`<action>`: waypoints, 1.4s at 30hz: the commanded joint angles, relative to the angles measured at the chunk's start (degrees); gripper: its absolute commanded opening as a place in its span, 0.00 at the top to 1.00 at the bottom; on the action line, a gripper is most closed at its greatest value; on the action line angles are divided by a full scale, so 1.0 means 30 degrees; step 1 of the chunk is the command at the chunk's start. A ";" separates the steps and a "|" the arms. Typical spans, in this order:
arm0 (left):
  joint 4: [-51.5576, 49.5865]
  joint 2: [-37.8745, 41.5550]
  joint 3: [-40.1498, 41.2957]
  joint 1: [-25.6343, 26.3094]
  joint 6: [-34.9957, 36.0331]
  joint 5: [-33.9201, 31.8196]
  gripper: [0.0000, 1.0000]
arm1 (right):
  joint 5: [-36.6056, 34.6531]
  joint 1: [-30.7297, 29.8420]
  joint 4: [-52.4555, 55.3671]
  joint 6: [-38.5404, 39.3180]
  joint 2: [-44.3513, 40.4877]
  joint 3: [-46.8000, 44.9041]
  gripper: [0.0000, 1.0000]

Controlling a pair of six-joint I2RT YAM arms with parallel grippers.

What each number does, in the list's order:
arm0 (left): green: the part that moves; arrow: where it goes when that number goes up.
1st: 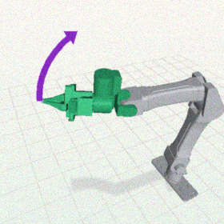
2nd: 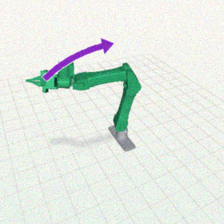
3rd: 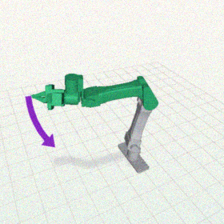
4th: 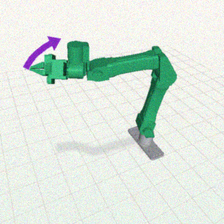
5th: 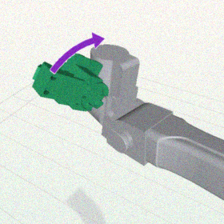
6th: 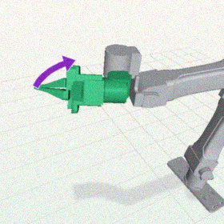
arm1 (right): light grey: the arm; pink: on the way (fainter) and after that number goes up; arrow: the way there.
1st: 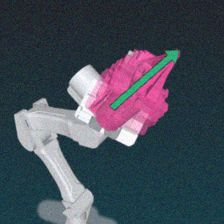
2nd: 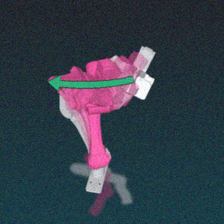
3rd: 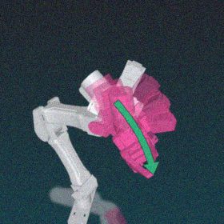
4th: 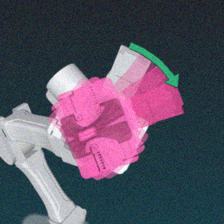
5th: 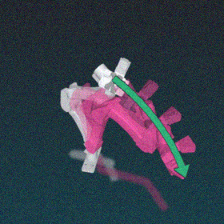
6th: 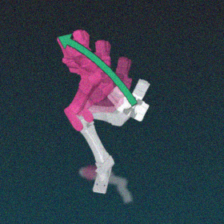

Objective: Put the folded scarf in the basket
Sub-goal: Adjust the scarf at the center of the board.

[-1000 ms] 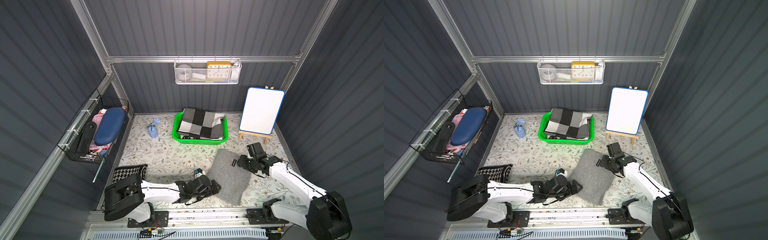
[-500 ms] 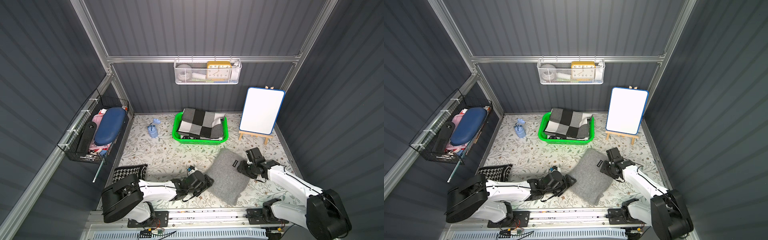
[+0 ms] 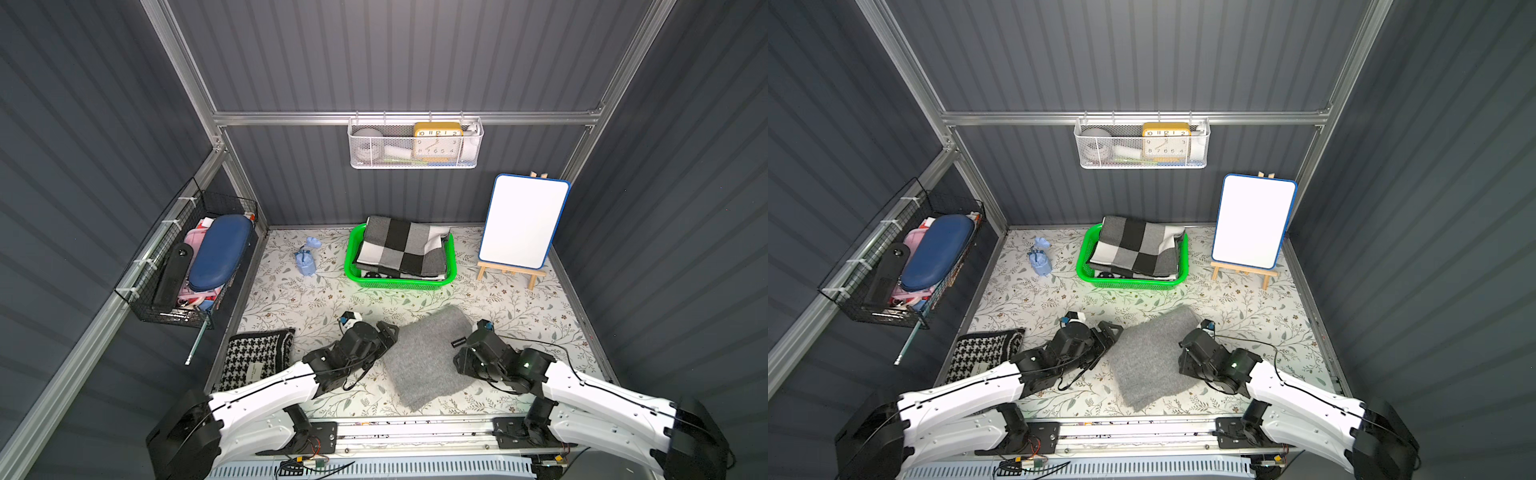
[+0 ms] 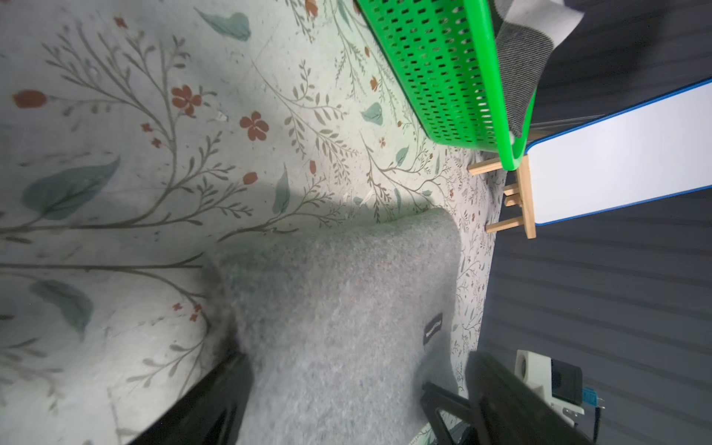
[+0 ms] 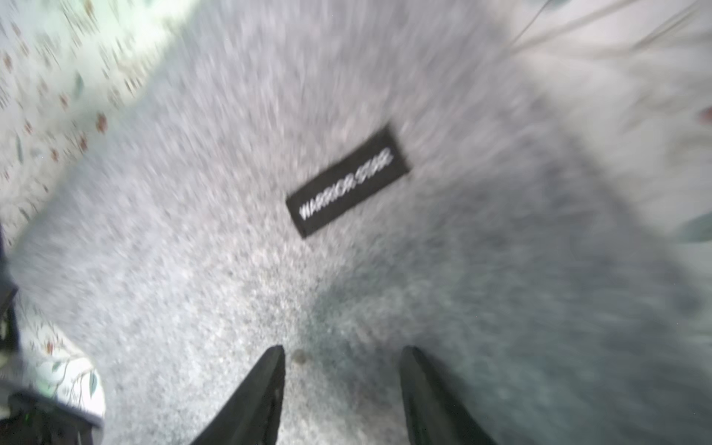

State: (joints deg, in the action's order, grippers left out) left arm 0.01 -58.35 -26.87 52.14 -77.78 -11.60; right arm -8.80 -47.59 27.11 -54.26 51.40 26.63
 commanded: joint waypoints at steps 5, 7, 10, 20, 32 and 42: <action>-0.1414 0.2318 0.1077 -0.0046 0.2052 0.1873 0.05 | -0.4360 0.1445 0.1684 0.2299 -0.2210 0.1340 0.41; -0.1194 0.1782 0.0980 -0.0037 0.2773 0.2106 0.02 | -0.3490 0.2976 0.1577 0.2920 -0.1848 0.1571 0.41; -0.0765 0.0510 0.0847 -0.0036 0.2932 0.3020 0.01 | -0.0572 0.6264 0.0527 0.3833 -0.0727 0.1442 0.41; 0.0679 -0.1909 0.1387 0.0008 0.1981 0.3423 0.01 | 0.4122 0.8592 -0.0645 0.4103 0.4226 0.1586 0.45; -0.1857 -0.1676 0.0967 0.0006 -0.0351 0.0809 0.01 | 0.4702 0.2206 -0.2380 -0.2315 0.1356 -0.2122 0.47; -0.3929 0.0087 0.0870 -0.0006 -0.1090 -0.0325 0.01 | -0.1225 0.1039 0.2047 -0.0890 -0.4094 -0.1633 0.36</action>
State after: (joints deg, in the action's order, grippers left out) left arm -8.80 -59.94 -23.53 52.14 -80.12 -10.87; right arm -3.86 -44.47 27.55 -59.18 41.95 21.04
